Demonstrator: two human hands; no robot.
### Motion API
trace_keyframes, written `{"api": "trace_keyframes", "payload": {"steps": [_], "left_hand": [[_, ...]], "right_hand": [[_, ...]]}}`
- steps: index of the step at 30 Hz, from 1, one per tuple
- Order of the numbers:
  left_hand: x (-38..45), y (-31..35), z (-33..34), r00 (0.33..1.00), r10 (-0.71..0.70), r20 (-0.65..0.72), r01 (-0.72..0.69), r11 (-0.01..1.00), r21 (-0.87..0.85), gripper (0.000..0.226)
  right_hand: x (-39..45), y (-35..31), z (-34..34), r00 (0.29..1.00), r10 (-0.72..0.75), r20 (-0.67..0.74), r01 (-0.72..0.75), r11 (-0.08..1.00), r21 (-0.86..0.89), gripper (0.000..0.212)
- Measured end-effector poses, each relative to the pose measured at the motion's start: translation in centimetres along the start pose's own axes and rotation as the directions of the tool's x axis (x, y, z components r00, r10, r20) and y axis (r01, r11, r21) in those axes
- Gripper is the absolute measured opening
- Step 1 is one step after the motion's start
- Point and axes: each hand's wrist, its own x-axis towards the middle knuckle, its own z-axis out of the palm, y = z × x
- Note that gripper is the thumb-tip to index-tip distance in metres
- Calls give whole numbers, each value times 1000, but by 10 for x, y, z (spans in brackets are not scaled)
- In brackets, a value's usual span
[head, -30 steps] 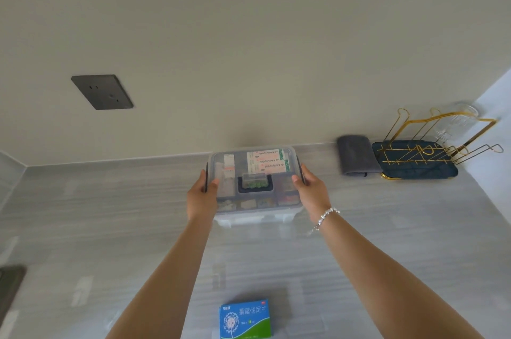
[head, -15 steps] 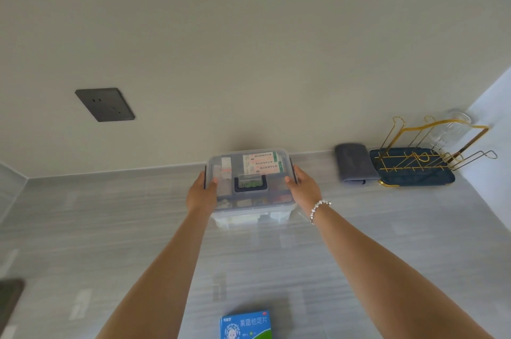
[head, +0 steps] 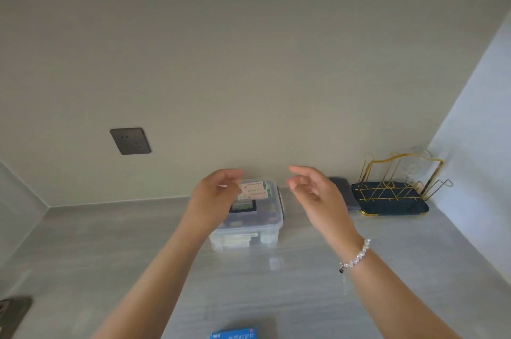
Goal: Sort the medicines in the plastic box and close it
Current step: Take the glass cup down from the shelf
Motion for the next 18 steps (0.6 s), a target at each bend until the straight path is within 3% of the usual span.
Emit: {"api": "trace_keyframes", "payload": {"steps": [5,10,14,18], "left_hand": [[-56,101,-19,962,274,3,-274,960,-66,25],[-100,182,-35,870,494,-12,-492,866,-90,26],[-103,231,-46,812,578,-79,-583,809,-73,25],[-83,268,-62,758,608,-235,-627,779,-7,21]], "right_hand": [[-30,-93,-53,961,-275,5,274,960,56,26],[-47,-174,-94,860,-508,-32,509,859,50,26],[-37,-222,-108,800,-597,-58,600,800,35,25],[-5,-256,-109,778,-620,-99,622,783,-6,21]]}}
